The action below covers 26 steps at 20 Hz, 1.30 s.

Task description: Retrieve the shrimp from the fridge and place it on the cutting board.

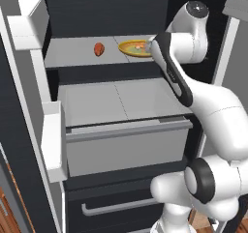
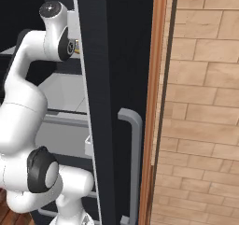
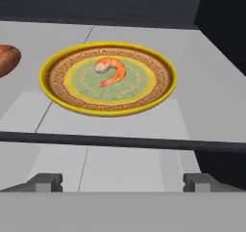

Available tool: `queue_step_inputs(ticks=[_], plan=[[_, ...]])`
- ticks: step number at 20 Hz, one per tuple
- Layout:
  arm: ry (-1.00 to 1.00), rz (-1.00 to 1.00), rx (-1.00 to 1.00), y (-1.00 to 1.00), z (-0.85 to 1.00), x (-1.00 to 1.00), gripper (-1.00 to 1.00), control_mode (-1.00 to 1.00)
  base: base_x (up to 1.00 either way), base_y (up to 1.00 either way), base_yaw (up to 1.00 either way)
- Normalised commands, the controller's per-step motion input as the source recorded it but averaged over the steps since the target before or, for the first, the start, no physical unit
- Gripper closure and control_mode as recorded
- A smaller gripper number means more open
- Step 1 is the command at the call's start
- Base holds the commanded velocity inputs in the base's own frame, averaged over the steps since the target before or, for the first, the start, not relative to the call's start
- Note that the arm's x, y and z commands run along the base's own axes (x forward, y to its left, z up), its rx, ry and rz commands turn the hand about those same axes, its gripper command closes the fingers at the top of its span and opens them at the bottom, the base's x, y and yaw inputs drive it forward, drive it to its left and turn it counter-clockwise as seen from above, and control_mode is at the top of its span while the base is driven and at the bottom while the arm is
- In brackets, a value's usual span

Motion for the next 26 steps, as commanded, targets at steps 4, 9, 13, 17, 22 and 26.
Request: queue_step_inputs(ticks=[4, 9, 13, 17, 22, 26], plan=[[0.01, 0.00, 0.00, 0.09, 0.00, 0.43, -1.00, -1.00, 0.00, 0.00, 0.00], [0.00, 0.00, -0.01, 0.13, 0.00, 0.64, -1.00, -1.00, 0.00, 0.00, 0.00], [0.03, 0.00, -0.01, 0.00, 0.00, 0.55, -1.00, -1.00, 0.00, 0.00, 0.00], [0.10, 0.00, 0.00, 0.00, 0.00, 0.55, -1.00, -1.00, 0.00, 0.00, 0.00], [0.12, 0.00, 0.00, 0.00, 0.00, 0.53, -1.00, -1.00, 0.00, 0.00, 0.00], [0.13, 0.00, 0.00, 0.02, -0.02, 0.52, -1.00, -1.00, 0.00, 0.00, 0.00]])
